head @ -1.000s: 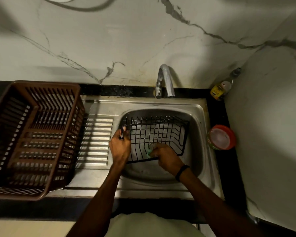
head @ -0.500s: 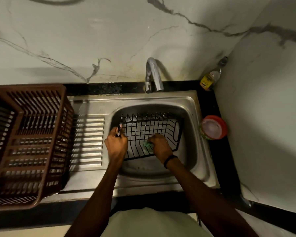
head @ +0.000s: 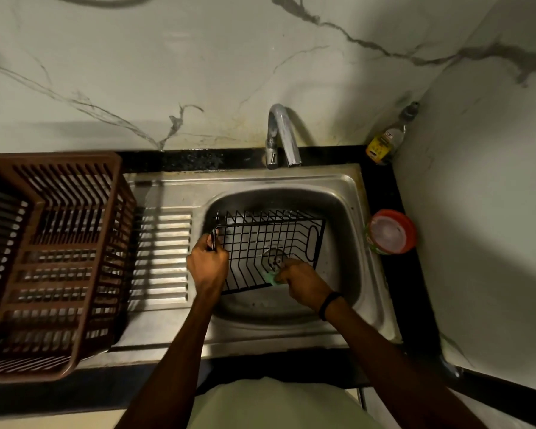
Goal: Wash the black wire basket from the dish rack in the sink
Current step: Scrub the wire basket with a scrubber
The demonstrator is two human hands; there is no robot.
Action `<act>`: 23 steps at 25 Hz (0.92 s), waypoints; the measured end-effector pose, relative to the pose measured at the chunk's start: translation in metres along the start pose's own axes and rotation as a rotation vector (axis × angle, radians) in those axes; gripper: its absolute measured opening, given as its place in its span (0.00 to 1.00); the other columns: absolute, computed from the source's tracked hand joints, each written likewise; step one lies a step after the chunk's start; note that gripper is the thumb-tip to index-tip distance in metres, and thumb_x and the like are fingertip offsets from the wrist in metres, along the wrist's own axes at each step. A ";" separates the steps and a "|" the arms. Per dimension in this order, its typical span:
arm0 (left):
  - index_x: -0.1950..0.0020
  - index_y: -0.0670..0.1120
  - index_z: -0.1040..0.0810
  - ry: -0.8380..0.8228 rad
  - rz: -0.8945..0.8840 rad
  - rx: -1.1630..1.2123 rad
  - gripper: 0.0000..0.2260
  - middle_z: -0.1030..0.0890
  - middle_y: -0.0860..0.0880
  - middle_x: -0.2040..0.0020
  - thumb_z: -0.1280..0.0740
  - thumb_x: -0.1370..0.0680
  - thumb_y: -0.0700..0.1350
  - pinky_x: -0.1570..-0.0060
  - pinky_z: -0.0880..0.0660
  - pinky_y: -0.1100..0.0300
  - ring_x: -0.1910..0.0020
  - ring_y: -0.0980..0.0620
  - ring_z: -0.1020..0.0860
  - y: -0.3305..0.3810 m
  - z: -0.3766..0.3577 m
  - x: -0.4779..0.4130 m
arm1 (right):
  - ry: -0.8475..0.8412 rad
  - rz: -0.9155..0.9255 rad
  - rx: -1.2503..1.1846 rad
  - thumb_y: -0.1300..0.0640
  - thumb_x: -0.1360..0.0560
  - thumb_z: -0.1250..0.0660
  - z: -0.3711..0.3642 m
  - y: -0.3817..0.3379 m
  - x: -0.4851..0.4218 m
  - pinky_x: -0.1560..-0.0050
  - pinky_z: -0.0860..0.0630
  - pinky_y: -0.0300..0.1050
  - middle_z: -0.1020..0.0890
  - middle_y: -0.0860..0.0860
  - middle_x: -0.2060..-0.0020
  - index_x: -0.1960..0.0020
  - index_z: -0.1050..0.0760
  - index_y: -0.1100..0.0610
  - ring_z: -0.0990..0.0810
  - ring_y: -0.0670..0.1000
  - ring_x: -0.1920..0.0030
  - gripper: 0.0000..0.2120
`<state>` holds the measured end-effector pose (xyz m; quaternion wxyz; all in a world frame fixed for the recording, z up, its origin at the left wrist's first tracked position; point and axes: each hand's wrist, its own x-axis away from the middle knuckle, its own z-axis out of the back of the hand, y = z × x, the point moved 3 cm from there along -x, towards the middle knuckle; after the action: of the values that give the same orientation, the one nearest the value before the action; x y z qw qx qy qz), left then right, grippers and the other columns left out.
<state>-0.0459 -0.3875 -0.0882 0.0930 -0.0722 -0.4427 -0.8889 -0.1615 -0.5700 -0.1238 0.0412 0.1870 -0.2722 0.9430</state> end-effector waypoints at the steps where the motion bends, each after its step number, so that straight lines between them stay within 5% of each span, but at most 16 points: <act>1: 0.52 0.45 0.20 0.004 0.002 -0.017 0.08 0.19 0.45 0.62 0.35 0.17 0.46 0.53 0.19 0.43 0.63 0.43 0.21 -0.002 0.000 0.003 | 0.000 -0.023 -0.001 0.70 0.24 0.35 0.000 0.003 0.002 0.34 0.32 0.41 0.23 0.56 0.39 0.38 0.20 0.58 0.27 0.54 0.36 0.17; 4: 0.54 0.46 0.20 -0.011 -0.004 -0.010 0.10 0.21 0.47 0.65 0.36 0.17 0.49 0.55 0.19 0.45 0.65 0.46 0.21 0.001 -0.005 0.010 | 0.114 -0.163 -0.014 0.70 0.25 0.38 0.008 0.008 -0.010 0.37 0.31 0.51 0.23 0.61 0.41 0.41 0.20 0.61 0.27 0.61 0.39 0.15; 10: 0.53 0.44 0.20 -0.009 0.052 -0.001 0.10 0.19 0.44 0.62 0.35 0.17 0.47 0.57 0.23 0.50 0.61 0.41 0.20 -0.002 0.003 0.011 | -0.018 0.010 0.188 0.65 0.21 0.36 -0.002 0.018 0.001 0.33 0.36 0.37 0.24 0.55 0.36 0.37 0.21 0.59 0.27 0.54 0.35 0.14; 14: 0.53 0.46 0.20 -0.050 0.026 0.010 0.12 0.20 0.46 0.64 0.36 0.16 0.51 0.58 0.19 0.47 0.65 0.45 0.20 0.009 -0.003 0.012 | 0.116 -0.181 0.133 0.67 0.22 0.38 0.001 0.022 -0.011 0.45 0.25 0.42 0.23 0.57 0.51 0.50 0.22 0.65 0.24 0.56 0.49 0.07; 18: 0.52 0.42 0.18 -0.005 0.027 0.000 0.11 0.20 0.44 0.62 0.36 0.17 0.47 0.58 0.28 0.54 0.63 0.44 0.22 0.012 0.006 0.005 | -0.024 -0.114 0.363 0.66 0.20 0.41 -0.008 0.021 -0.001 0.35 0.29 0.47 0.26 0.59 0.38 0.35 0.26 0.63 0.27 0.58 0.38 0.14; 23: 0.53 0.47 0.20 -0.077 -0.008 -0.031 0.12 0.20 0.45 0.63 0.37 0.16 0.53 0.55 0.19 0.48 0.63 0.45 0.20 0.017 -0.002 0.007 | 0.088 -0.233 0.242 0.70 0.23 0.41 -0.003 0.032 -0.010 0.39 0.29 0.53 0.26 0.64 0.41 0.42 0.24 0.67 0.28 0.63 0.39 0.12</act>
<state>-0.0490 -0.4000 -0.0746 0.0712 -0.1060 -0.4325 -0.8926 -0.1592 -0.5953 -0.1456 0.1394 0.1793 -0.1313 0.9650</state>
